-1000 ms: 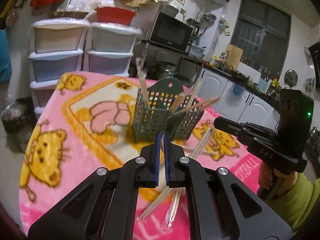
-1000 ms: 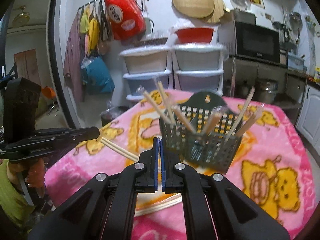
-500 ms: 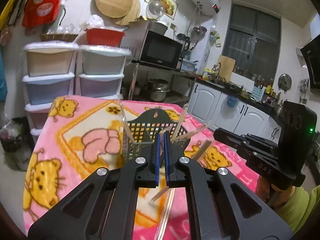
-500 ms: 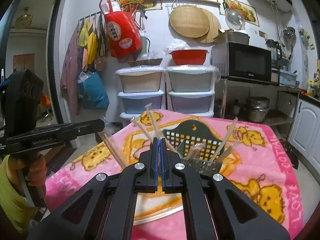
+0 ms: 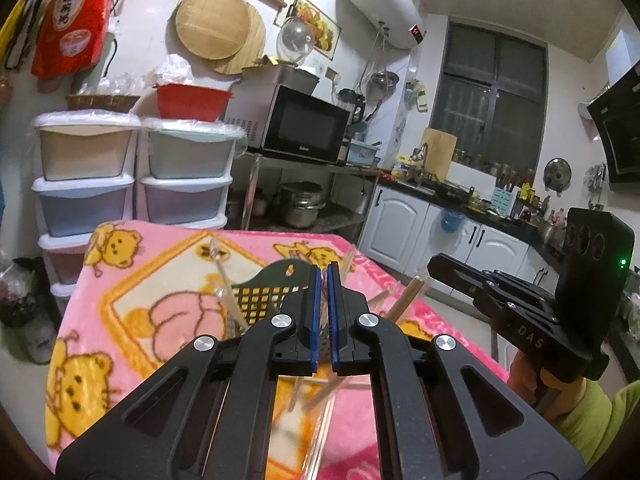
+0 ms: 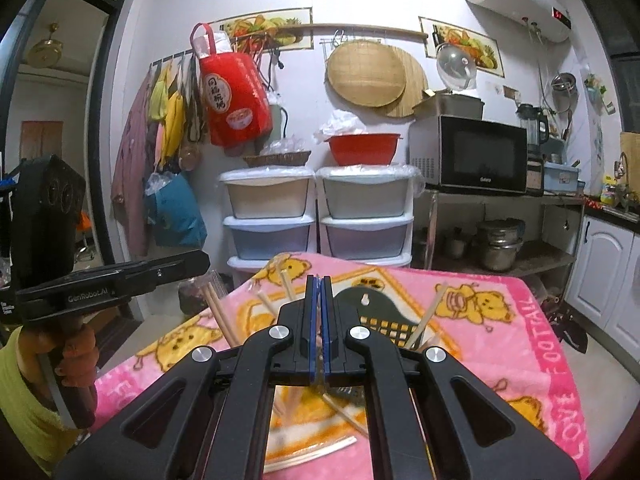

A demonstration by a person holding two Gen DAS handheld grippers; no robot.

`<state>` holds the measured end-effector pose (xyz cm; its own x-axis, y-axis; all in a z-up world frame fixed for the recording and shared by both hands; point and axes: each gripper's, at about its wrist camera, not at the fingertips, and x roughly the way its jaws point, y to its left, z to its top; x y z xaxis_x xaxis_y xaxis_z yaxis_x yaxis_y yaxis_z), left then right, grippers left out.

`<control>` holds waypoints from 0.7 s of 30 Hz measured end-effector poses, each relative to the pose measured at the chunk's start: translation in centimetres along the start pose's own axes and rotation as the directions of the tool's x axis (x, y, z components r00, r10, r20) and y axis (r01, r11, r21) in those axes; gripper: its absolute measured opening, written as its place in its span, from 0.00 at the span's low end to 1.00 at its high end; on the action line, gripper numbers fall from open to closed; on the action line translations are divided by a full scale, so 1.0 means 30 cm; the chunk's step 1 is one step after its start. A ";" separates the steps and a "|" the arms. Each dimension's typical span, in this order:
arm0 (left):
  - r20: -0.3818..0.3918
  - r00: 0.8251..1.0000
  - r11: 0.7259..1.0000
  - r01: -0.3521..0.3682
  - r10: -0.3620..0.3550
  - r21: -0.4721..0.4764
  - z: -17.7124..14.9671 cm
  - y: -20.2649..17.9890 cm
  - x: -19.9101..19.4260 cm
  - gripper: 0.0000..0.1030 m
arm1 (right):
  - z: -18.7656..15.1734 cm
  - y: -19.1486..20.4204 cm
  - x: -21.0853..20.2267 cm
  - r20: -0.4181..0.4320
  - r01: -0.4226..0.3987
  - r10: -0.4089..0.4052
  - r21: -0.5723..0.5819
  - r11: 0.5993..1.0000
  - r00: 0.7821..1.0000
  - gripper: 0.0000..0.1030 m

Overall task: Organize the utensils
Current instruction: 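Lift the chopsticks with the left tool and lower them into the green caddy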

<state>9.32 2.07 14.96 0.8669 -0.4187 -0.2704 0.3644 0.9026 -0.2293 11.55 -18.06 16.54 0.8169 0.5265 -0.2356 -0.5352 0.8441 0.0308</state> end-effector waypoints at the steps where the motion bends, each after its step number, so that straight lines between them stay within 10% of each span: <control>1: 0.005 1.000 1.000 0.001 -0.001 0.004 0.006 -0.005 -0.002 0.02 | 0.009 -0.002 -0.005 0.008 0.002 -0.002 0.000 1.000 1.000 0.02; 21: 0.112 0.993 0.996 0.028 -0.038 0.087 0.206 -0.103 -0.019 0.02 | 0.193 -0.036 -0.034 0.129 0.037 -0.035 -0.010 0.999 0.991 0.02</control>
<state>9.81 0.12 21.59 0.8851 -0.4389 -0.1549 0.4172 0.8956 -0.1542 12.55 -18.91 22.37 0.8561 0.5052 -0.1088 -0.5070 0.8619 0.0125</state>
